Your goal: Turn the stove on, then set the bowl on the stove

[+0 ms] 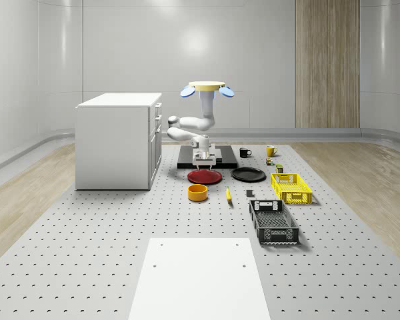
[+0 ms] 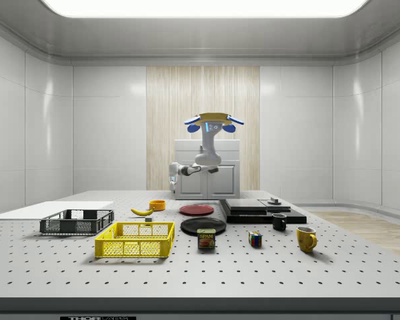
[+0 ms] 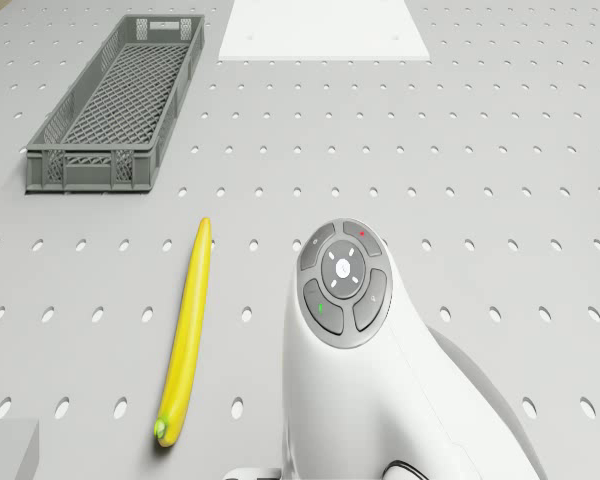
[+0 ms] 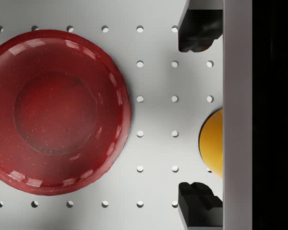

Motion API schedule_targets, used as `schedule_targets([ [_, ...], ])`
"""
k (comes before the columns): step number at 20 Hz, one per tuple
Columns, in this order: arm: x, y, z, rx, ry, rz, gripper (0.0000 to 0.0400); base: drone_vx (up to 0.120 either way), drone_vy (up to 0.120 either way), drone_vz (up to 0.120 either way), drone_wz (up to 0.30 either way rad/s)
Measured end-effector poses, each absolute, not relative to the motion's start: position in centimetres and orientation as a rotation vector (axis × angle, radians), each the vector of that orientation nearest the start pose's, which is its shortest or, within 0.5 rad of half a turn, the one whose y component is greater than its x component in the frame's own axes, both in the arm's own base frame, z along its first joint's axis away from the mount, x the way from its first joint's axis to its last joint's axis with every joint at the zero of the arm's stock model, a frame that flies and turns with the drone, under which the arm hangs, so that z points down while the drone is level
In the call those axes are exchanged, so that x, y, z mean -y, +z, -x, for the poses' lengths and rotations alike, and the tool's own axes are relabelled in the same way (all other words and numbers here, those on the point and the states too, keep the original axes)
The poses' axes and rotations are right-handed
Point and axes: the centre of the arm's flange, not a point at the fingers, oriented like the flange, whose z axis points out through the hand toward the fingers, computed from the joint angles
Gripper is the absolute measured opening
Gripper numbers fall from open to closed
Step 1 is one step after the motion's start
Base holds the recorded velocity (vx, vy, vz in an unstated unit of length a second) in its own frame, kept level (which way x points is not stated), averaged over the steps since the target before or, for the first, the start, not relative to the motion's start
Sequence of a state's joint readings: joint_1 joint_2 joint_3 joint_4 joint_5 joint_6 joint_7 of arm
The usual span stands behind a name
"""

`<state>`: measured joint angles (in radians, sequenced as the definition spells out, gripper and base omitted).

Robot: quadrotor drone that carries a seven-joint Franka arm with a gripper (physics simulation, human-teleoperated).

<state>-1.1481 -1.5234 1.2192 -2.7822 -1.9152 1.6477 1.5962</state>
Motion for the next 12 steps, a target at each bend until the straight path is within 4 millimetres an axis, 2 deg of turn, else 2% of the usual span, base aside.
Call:
schedule_targets([
  [6, -3.2, 54.07, -32.08, 0.002, 0.786, -0.001, 0.04, 0.12, 0.0, 0.0, 0.0],
  [8, -3.2, 54.07, -32.08, 0.002, 0.786, -0.001, 0.04, 0.12, 0.0, -0.1, 0.0],
  [10, -3.2, 54.07, -32.08, 0.002, 0.786, -0.001, 0.04, 0.12, 0.0, 0.0, 0.0],
  [12, -3.2, 54.07, -32.08, 0.002, 0.786, -0.001, 0.04, 0.12, 0.1, 0.0, 0.0],
])
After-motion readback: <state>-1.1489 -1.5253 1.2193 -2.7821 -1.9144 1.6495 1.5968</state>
